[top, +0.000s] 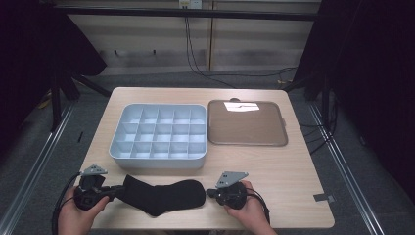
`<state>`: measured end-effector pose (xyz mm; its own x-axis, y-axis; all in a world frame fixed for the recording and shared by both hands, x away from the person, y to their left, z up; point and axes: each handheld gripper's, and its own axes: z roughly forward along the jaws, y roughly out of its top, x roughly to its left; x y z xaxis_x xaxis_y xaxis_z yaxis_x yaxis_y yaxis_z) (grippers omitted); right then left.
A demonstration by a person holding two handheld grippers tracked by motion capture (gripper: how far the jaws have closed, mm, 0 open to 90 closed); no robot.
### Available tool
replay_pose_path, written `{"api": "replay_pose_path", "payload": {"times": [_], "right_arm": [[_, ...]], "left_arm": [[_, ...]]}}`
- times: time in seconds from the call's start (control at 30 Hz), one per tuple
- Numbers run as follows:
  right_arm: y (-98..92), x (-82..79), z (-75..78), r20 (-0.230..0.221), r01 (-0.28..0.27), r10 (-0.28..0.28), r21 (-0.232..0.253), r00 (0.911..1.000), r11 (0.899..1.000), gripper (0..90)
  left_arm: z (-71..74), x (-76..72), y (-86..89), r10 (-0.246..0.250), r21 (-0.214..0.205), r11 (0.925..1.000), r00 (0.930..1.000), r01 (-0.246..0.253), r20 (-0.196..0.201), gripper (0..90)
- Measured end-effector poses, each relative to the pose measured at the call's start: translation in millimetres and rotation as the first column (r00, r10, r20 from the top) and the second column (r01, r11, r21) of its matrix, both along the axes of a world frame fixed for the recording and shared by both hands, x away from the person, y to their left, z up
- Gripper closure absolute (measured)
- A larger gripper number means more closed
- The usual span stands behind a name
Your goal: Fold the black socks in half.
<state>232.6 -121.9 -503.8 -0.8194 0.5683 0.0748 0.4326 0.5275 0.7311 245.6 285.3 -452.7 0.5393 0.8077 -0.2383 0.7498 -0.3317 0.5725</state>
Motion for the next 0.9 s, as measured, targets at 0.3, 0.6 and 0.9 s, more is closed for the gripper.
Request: {"api": "replay_pose_path", "payload": {"times": [0.3, 0.6, 0.9], "right_arm": [[1.4, 0.3, 0.1, -0.006, 0.0, 0.0, 0.002, 1.0, 1.0, 90.0], [1.5, -0.7, -0.6, 0.001, 0.001, -0.001, 0.008, 1.0, 1.0, 90.0], [2.5, -0.9, -1.6, 0.001, 0.005, -0.005, 0.019, 1.0, 1.0, 90.0]], "left_arm": [[4.7, -0.3, 2.0, 0.008, -0.029, 0.9996, 1.0, -0.009, -0.003, 81.8], [14.7, -0.3, 0.4, -0.012, -0.043, 0.999, 0.9997, 0.013, 0.02, 81.9], [22.7, -1.4, -7.2, -0.039, -0.035, 0.9986, 0.9989, 0.04, 0.027, 81.9]]}}
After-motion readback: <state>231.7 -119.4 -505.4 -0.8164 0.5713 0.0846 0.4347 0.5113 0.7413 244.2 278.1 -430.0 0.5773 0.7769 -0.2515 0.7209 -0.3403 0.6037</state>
